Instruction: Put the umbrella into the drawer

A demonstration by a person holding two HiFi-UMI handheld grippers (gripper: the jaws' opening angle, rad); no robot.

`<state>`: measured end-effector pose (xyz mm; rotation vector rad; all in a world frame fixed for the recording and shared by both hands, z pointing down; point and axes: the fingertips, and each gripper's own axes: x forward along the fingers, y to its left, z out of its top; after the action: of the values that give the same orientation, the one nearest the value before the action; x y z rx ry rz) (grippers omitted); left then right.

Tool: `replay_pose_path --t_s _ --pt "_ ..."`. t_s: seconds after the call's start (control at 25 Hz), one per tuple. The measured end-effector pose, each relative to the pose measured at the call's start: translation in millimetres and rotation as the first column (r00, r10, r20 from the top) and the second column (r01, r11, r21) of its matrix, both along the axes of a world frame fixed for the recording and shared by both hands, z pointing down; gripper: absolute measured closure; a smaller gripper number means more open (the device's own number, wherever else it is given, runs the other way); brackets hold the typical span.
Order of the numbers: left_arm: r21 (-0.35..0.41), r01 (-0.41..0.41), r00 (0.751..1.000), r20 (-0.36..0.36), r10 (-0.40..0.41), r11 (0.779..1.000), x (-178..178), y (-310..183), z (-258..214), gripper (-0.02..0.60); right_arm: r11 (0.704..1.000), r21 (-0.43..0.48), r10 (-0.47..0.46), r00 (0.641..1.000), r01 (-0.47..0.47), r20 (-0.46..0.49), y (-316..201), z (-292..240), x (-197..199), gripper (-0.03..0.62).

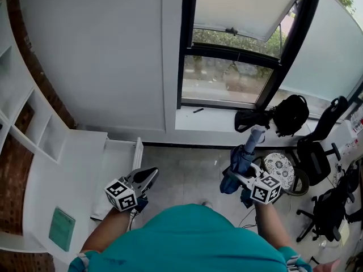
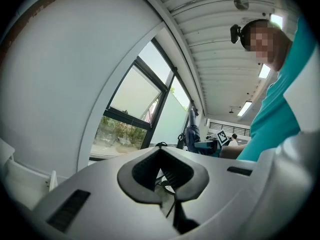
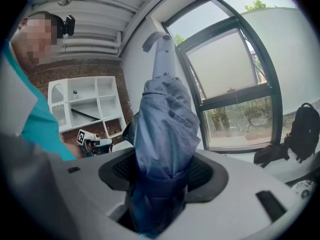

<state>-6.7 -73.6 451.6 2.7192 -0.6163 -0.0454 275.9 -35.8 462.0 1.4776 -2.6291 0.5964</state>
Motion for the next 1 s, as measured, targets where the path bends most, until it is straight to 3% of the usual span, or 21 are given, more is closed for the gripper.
replay_pose_path --t_s 0.32,0.56,0.76,1.0 --pt "0.023 0.118 0.993 0.028 -0.119 0.993 46 -53 3 0.566 0.994 0.018 -0.108 0.994 0.108 0.02 -83 11 55 0.326" --pt "-0.016 0.234 0.972 -0.013 -0.235 0.972 105 -98 -1 0.566 0.975 0.012 -0.222 0.975 0.222 -0.002 -151 9 107 0.326" --pt "-0.041 0.254 0.967 -0.009 -0.255 0.966 140 -122 0 0.566 0.96 0.002 -0.279 0.96 0.279 -0.03 -178 21 134 0.326" --pt "-0.034 0.228 0.974 0.013 -0.227 0.973 134 -149 6 0.566 0.971 -0.039 -0.233 0.972 0.235 0.032 -192 45 129 0.326"
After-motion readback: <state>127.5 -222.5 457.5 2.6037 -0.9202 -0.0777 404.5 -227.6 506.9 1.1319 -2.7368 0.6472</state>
